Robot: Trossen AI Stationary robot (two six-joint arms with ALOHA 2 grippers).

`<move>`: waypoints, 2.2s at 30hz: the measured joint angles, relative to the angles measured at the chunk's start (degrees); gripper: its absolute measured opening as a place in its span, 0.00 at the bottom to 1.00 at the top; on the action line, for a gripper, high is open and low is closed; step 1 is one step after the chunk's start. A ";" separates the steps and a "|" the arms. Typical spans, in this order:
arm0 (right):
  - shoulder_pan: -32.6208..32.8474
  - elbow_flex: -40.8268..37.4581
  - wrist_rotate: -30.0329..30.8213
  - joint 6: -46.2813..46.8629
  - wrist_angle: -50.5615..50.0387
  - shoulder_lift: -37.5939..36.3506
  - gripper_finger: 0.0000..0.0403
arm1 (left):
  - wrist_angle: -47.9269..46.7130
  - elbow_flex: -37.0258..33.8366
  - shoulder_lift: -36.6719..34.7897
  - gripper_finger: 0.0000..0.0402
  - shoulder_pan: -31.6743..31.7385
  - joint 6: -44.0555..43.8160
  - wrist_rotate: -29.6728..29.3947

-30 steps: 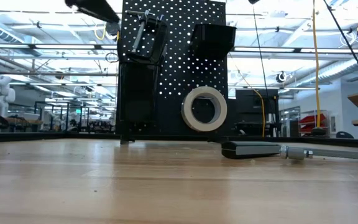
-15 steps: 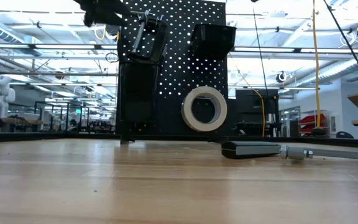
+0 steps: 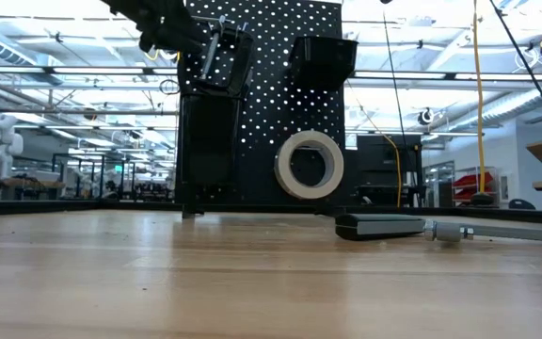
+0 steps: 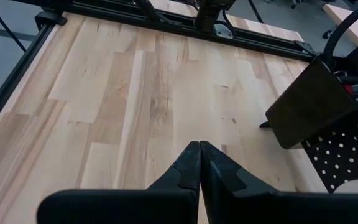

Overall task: Hang tools onto peg board
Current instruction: Hang the clamp on the pegboard

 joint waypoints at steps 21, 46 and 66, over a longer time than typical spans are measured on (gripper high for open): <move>0.00 0.00 0.02 0.99 -2.24 0.00 0.00 | 5.57 0.00 6.08 0.53 -0.98 2.83 -5.91; 0.00 0.00 0.04 1.53 -2.40 0.00 0.00 | 7.17 -0.11 2.30 0.06 -1.09 4.68 -4.29; 0.00 0.00 0.24 1.95 -2.37 0.00 0.00 | 10.53 -0.09 -0.42 0.06 -1.42 1.60 0.83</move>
